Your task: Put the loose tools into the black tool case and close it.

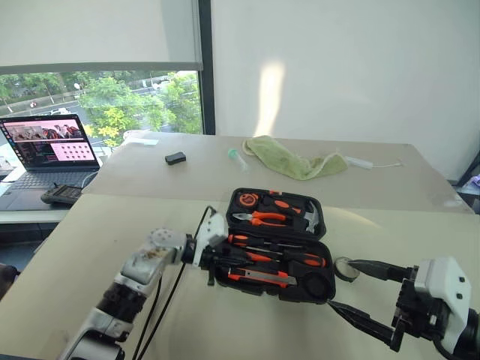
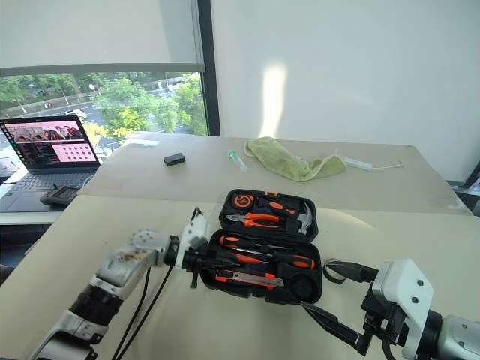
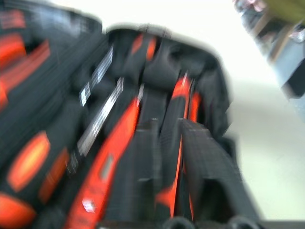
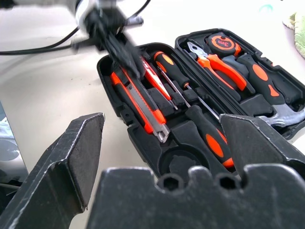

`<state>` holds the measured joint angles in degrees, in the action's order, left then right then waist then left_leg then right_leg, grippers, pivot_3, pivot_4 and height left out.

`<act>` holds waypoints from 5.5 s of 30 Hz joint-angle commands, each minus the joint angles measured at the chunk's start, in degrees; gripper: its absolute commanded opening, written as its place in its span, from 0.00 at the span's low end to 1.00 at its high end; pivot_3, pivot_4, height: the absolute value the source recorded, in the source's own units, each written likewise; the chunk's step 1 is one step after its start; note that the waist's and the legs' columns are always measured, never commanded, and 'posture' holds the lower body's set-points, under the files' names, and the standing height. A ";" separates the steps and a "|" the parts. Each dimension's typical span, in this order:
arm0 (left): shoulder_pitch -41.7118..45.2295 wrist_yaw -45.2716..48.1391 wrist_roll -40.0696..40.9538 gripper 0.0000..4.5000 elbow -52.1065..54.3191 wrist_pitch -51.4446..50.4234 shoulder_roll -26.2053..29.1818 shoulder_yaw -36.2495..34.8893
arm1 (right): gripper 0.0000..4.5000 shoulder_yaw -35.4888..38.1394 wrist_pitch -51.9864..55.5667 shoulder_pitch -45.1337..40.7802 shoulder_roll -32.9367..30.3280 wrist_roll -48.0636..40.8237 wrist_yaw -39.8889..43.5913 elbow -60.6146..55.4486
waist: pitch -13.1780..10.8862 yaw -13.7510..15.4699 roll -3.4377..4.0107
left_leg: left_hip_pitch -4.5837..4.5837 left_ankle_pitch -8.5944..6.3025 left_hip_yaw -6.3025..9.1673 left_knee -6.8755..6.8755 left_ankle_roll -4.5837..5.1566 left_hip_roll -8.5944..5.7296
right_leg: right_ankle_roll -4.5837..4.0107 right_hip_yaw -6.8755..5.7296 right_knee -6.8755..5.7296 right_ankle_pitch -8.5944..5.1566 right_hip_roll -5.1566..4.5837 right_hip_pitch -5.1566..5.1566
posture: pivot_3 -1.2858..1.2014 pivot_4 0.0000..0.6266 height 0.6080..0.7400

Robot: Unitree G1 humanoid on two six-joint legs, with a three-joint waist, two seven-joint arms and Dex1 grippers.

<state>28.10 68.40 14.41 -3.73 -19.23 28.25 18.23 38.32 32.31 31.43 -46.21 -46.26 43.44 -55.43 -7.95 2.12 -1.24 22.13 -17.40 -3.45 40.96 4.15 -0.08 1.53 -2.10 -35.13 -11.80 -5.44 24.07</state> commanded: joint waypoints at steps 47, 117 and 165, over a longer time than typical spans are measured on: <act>-14.64 -6.20 19.95 0.94 30.22 -11.29 10.09 -15.18 | 0.00 -43.84 14.19 -44.30 -23.11 22.23 5.72 32.14 | -0.11 -1.24 0.27 | 0.20 0.06 -0.01 -0.12 -0.03 -0.04 | -0.04 -0.07 0.09 -0.09 -0.11 0.20 | 0.52 0.24 1.00; 24.91 -37.36 2.88 0.00 -29.24 -14.85 -15.78 -18.97 | 0.14 -41.47 12.76 -80.27 10.98 31.32 -5.65 82.77 | -0.22 -2.28 0.15 | 0.25 0.58 -0.11 -0.22 -0.61 -0.16 | 0.09 -0.08 0.05 0.38 -0.10 0.27 | 0.52 0.24 1.00; 15.98 -22.55 -1.07 0.00 -20.38 13.97 -12.28 -17.88 | 0.28 -21.10 38.93 -53.61 6.23 12.29 -17.24 35.26 | -0.25 -1.41 0.14 | 1.18 0.67 -0.18 0.05 -0.37 -0.15 | 0.08 -0.20 -0.05 0.69 0.02 1.04 | 0.52 0.24 1.00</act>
<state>41.20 45.07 13.11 -25.90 -8.58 15.92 0.68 16.84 73.71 -21.17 -39.74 -34.40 25.93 -20.31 -8.20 0.72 -1.09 23.31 -16.73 -3.63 41.00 3.78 -0.24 1.61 -2.30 -35.18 -11.11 -5.41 25.12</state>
